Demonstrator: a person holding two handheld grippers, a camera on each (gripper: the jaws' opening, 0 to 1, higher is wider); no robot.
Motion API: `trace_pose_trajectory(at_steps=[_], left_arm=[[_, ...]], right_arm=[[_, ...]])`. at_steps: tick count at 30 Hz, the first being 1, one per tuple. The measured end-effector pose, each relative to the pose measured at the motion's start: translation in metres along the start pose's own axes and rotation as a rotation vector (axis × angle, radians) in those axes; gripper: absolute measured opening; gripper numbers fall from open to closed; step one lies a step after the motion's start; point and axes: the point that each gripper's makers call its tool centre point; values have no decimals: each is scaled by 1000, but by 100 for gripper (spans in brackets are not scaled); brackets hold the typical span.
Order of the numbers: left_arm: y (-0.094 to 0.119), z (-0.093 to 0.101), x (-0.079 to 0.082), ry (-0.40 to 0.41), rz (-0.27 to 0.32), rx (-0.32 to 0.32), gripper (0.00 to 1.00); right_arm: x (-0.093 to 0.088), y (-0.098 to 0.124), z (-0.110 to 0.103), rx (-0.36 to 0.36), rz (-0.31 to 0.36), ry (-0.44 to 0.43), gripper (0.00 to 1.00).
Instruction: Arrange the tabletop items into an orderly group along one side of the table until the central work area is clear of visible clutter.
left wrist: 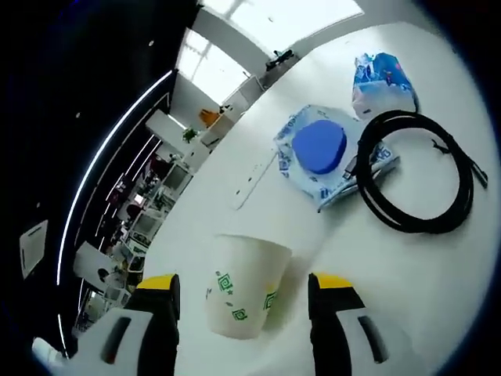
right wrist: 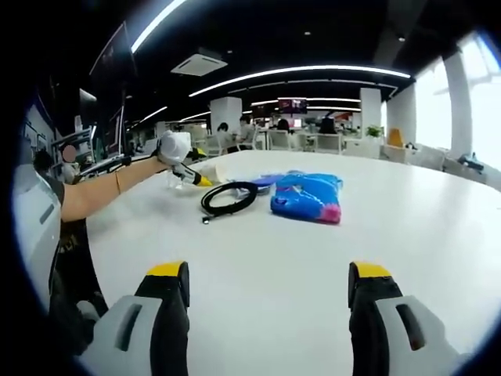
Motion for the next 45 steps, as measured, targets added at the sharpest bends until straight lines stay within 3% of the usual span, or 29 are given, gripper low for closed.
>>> trace_pose_trajectory(at_steps=[9, 23, 26, 34, 43, 45], left_arm=[[-5, -3, 0, -5, -2, 2, 66], [-18, 3, 8, -135, -18, -45, 65], [-22, 1, 9, -96, -9, -61, 65], [-24, 4, 7, -86, -21, -89, 58], [-23, 10, 4, -93, -32, -115, 48], [-24, 7, 3, -106, -43, -93, 42]], right_arm=[[-1, 1, 3, -8, -4, -3, 80], [-5, 3, 7, -11, -14, -1, 79], [-5, 4, 7, -12, -16, 9, 79], [-11, 6, -1, 2, -55, 67, 76], [-13, 9, 1, 0, -58, 64, 75], [-16, 9, 1, -2, -69, 68, 75]])
Point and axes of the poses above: the point that each gripper's makers call its tool centre point, and the gripper's own axes: y roughly backward along the fingers, z roughly to its right, x roughly out of its top, and after that the axes turned 6 degrees about -y, right-handed
